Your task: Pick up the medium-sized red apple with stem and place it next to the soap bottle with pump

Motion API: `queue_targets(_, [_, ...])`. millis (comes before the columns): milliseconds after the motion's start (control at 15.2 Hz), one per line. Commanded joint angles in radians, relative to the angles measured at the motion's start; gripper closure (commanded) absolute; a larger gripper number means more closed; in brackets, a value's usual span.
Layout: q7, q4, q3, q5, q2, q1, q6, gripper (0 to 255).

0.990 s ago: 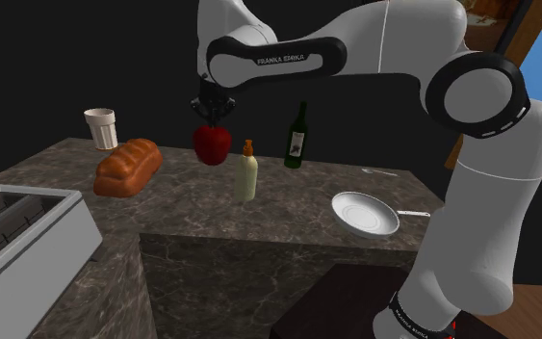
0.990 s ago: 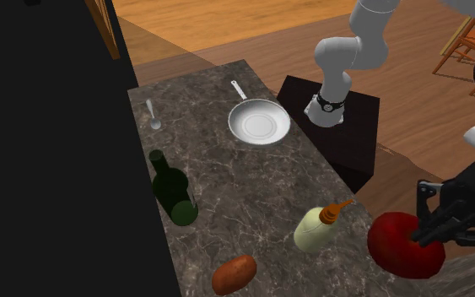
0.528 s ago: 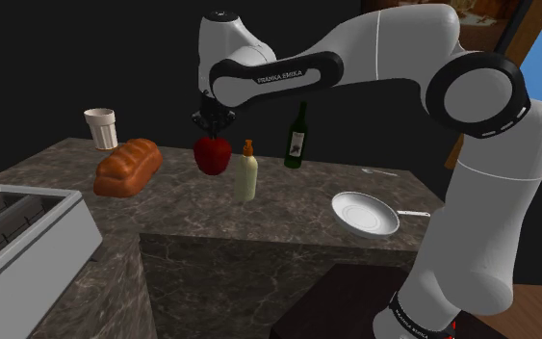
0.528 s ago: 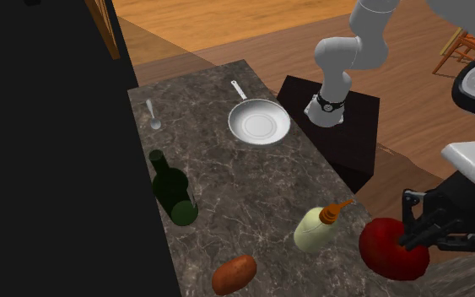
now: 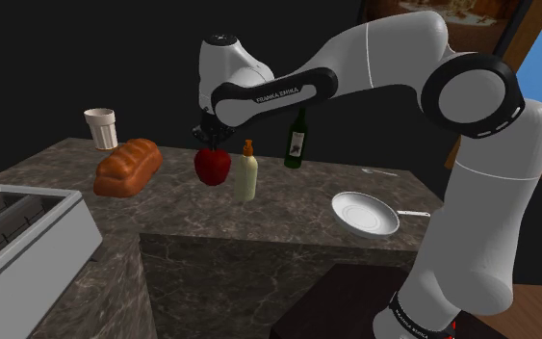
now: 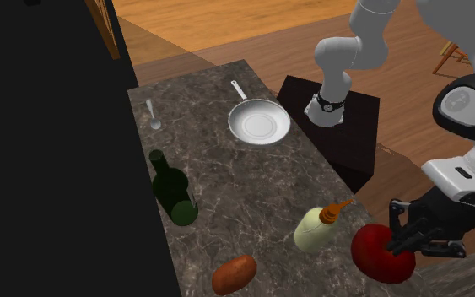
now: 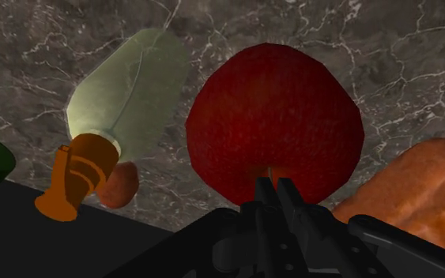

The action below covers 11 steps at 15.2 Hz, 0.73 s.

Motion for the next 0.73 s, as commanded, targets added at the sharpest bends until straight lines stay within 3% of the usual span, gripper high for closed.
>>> queue_targets(0, [0.011, -0.017, -0.001, -0.007, 0.009, 0.0, 0.025, 255])
queue_targets(660, [0.061, -0.092, -0.01, -0.042, 0.052, 0.001, 0.138, 255])
